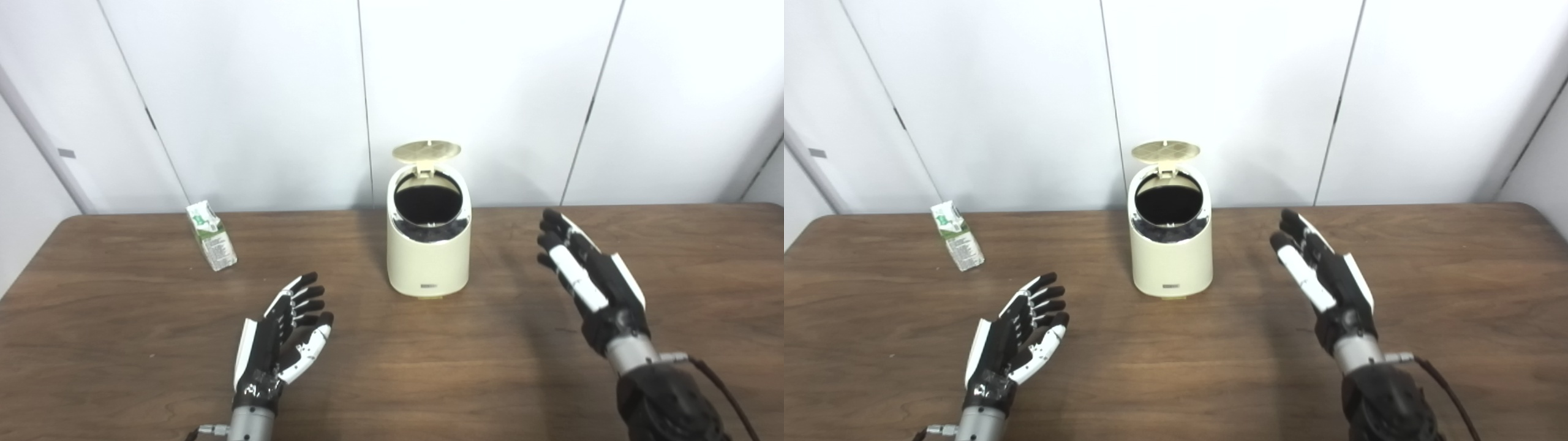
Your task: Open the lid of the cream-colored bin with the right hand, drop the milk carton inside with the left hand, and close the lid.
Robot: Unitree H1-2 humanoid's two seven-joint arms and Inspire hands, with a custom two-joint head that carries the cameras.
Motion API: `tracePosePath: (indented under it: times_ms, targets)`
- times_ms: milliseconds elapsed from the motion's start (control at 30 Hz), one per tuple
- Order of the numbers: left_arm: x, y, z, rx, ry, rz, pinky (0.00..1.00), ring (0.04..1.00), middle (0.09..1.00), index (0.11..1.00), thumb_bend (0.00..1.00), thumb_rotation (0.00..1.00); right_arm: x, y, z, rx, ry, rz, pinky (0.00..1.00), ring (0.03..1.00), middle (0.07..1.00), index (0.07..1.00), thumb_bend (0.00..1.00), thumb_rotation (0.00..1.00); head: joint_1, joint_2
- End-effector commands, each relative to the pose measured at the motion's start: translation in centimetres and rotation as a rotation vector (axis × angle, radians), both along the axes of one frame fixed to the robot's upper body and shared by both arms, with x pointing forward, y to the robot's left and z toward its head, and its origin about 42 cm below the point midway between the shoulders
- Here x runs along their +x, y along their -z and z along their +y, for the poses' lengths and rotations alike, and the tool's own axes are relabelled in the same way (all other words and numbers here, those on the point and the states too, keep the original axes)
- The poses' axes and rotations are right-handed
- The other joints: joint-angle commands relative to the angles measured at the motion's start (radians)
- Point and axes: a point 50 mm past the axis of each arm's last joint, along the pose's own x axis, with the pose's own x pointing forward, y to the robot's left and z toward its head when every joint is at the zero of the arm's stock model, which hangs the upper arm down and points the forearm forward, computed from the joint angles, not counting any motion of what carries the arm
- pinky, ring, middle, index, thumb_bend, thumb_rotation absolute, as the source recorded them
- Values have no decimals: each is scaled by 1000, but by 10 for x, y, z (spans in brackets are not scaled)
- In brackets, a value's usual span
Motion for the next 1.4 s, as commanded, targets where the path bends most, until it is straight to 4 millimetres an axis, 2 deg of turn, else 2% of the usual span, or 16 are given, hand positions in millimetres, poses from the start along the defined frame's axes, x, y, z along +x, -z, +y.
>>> tracePosePath:
  times_ms: [0, 167, 300, 433, 500, 567, 700, 800, 900, 933, 1067, 1167, 1300, 1367]
  targets:
    - [-10, 14, 8, 16, -14, 46, 679, 741, 787, 867, 369, 244, -6, -7, -3, -11, 22, -75, 886, 908, 915, 884, 553, 645, -1, 0]
    - [-8, 14, 11, 14, -15, 40, 677, 740, 786, 867, 365, 231, -19, 8, -8, -73, 61, -75, 845, 893, 907, 886, 569, 676, 4, -4]
    - [-8, 13, 13, 5, -16, 35, 699, 747, 790, 864, 386, 239, -27, 14, -8, -144, 79, -78, 839, 874, 898, 889, 521, 702, 4, -4]
    - [-9, 11, 16, -23, -22, 27, 696, 749, 789, 859, 407, 174, -34, 19, -8, -170, 78, -81, 845, 884, 907, 889, 493, 690, 16, -9]
    - [-10, 6, 18, -25, -22, 32, 703, 754, 794, 862, 429, 173, -36, 21, -10, -176, 84, -86, 844, 886, 909, 889, 499, 678, 25, -11]
    - [-10, -3, 23, -18, -7, 42, 756, 788, 818, 898, 477, 170, -37, 24, -14, -183, 91, -95, 839, 886, 909, 891, 494, 657, 40, -13]
    - [-10, -27, 34, 124, -36, 35, 797, 797, 825, 935, 621, 199, -39, 29, -21, -174, 96, -95, 846, 885, 904, 895, 521, 657, 80, -16]
    - [-10, -43, 46, 165, -82, 26, 771, 801, 832, 929, 680, 181, -39, 34, -26, -167, 79, -95, 831, 879, 902, 897, 524, 653, 109, -22]
    - [-10, -50, 59, 186, -123, 2, 773, 791, 820, 915, 722, 163, -40, 39, -31, -184, 61, -98, 808, 873, 900, 899, 527, 649, 141, -29]
    - [-9, -52, 63, 188, -138, 0, 809, 798, 821, 913, 753, 174, -40, 40, -32, -189, 57, -98, 805, 869, 896, 895, 525, 655, 146, -30]
    - [-7, -57, 75, 179, -187, -3, 842, 796, 831, 915, 795, 174, -40, 43, -41, -188, 45, -91, 830, 883, 903, 904, 531, 661, 207, -42]
    - [-2, -58, 83, 169, -227, -15, 789, 782, 822, 906, 811, 157, -38, 42, -45, -187, 47, -86, 839, 884, 901, 910, 524, 629, 242, -55]
    - [9, -64, 96, 197, -264, -22, 822, 788, 823, 900, 801, 178, -39, 41, -46, -156, 40, -74, 875, 901, 911, 922, 490, 612, 269, -68]
    - [13, -67, 101, 199, -273, -32, 821, 784, 824, 899, 781, 169, -40, 40, -45, -147, 37, -69, 884, 910, 916, 924, 506, 608, 285, -77]
